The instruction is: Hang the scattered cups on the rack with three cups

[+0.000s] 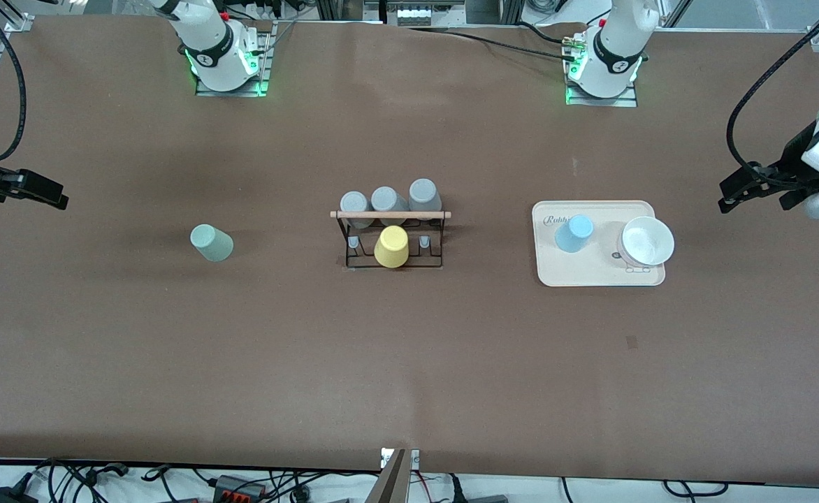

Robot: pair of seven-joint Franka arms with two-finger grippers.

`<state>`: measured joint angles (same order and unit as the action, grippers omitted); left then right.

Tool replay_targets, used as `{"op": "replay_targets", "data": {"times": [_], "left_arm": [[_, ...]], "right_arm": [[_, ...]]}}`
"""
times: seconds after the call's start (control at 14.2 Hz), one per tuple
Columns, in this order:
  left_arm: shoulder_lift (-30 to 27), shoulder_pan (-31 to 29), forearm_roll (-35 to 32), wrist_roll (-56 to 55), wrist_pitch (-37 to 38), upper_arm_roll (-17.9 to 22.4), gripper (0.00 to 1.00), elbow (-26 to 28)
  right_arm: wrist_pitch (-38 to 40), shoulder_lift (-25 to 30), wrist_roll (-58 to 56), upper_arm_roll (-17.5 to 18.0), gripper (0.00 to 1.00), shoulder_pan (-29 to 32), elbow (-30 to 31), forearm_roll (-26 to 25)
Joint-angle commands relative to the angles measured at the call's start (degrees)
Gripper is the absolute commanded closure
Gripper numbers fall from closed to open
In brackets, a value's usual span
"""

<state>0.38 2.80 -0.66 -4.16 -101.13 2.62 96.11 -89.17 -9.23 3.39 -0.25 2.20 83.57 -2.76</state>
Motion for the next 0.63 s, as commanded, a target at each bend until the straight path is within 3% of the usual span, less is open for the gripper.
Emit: {"op": "replay_targets", "data": {"times": [0.0,0.56], "left_arm": [[-0.11,0.45,0.66,0.65,3.02,0.37,0.0,-0.75],[-0.11,0.63,-0.04,0.65,2.95,0.28,0.0,-0.75]], "right_arm": [[-0.39,0.97,0.91,0.43,0.0,0.17,0.89,-0.05],[1.8,1.32,0.82,0.6,0.0,1.58,0.9,1.09]]}}
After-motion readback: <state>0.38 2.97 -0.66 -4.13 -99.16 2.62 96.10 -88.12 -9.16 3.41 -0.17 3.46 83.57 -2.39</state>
